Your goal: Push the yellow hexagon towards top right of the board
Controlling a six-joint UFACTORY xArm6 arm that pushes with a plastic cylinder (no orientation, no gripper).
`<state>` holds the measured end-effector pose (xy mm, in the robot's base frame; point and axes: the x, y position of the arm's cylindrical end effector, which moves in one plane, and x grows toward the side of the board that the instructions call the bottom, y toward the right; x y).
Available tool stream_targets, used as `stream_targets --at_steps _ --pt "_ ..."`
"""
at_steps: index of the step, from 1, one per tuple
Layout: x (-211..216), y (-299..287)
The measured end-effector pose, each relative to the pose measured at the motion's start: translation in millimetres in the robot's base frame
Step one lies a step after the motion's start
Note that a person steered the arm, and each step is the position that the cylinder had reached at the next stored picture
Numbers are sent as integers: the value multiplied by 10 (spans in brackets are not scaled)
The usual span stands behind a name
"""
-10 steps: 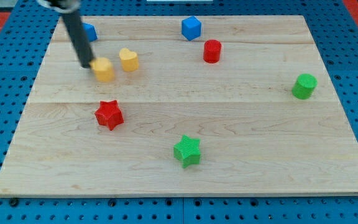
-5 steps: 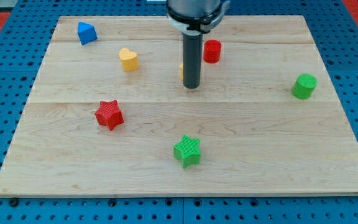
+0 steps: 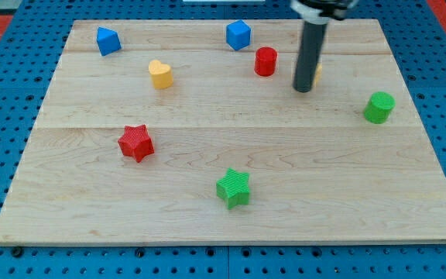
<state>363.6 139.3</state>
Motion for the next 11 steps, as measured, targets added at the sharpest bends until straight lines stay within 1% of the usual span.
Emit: stream_targets --at_steps 1,2,3,4,5,6,7,9,11 --pt "-22 -5" --pt "-208 265" --pt "-571 365" --pt "-766 405" --pt "-573 -44" --pt "-716 -138" --pt "-937 316" --pt "-974 517" --pt "-1013 518"
